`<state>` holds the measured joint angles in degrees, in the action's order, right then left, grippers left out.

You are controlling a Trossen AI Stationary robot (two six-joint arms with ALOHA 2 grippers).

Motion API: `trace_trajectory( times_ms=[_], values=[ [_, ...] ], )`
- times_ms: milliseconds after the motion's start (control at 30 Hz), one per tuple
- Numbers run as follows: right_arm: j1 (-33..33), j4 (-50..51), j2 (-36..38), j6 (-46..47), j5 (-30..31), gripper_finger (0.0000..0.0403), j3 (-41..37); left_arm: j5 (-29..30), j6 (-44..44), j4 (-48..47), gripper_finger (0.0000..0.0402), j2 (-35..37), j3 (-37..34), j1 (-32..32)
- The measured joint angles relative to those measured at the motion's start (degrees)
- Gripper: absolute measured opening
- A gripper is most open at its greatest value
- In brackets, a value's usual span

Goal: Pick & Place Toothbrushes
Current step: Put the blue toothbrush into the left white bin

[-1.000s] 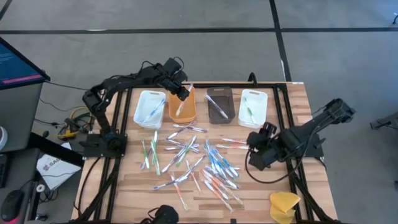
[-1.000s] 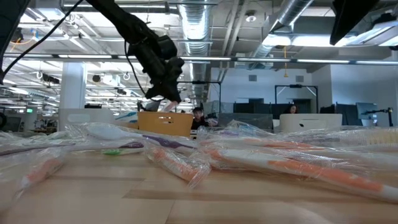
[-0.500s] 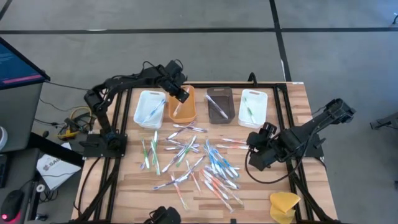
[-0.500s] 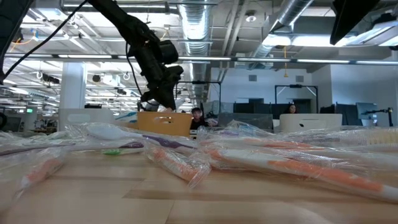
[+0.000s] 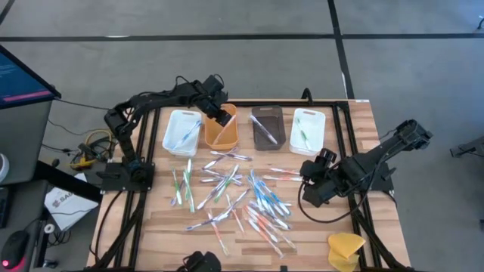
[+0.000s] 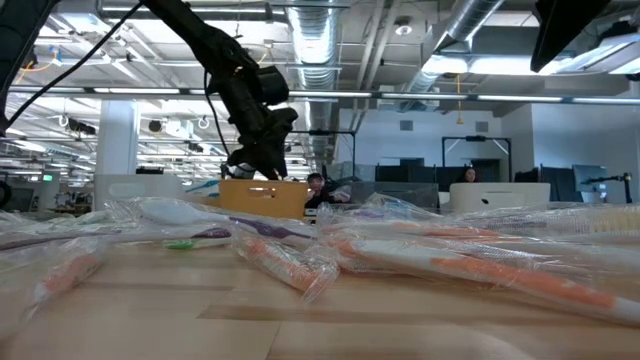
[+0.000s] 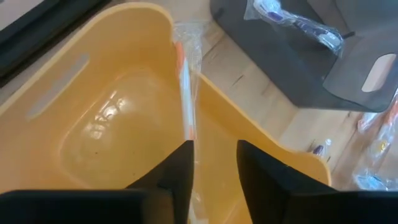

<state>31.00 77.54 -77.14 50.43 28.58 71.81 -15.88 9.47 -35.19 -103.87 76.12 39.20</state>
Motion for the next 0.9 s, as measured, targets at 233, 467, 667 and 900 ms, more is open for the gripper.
trace_trajectory(
  times_ms=[233,467,667,900],
  values=[
    [0.0,0.0,0.0,0.0,0.0,0.0274,0.0,-0.4,0.0,1.1,0.0169,5.5,0.0,-0.2],
    [0.0,-2.8,0.0,-3.2,0.1,0.0274,0.0,-0.5,-0.5,1.5,0.0188,17.6,-0.1,-4.3],
    [0.0,-12.6,0.0,-10.3,0.2,0.0274,0.0,-0.5,-4.6,2.4,0.0186,28.0,-4.7,-11.2],
    [0.0,-17.2,0.0,-12.0,0.2,0.0274,0.0,-0.5,-4.7,8.6,0.0186,38.5,-14.3,-18.0]
  ],
)
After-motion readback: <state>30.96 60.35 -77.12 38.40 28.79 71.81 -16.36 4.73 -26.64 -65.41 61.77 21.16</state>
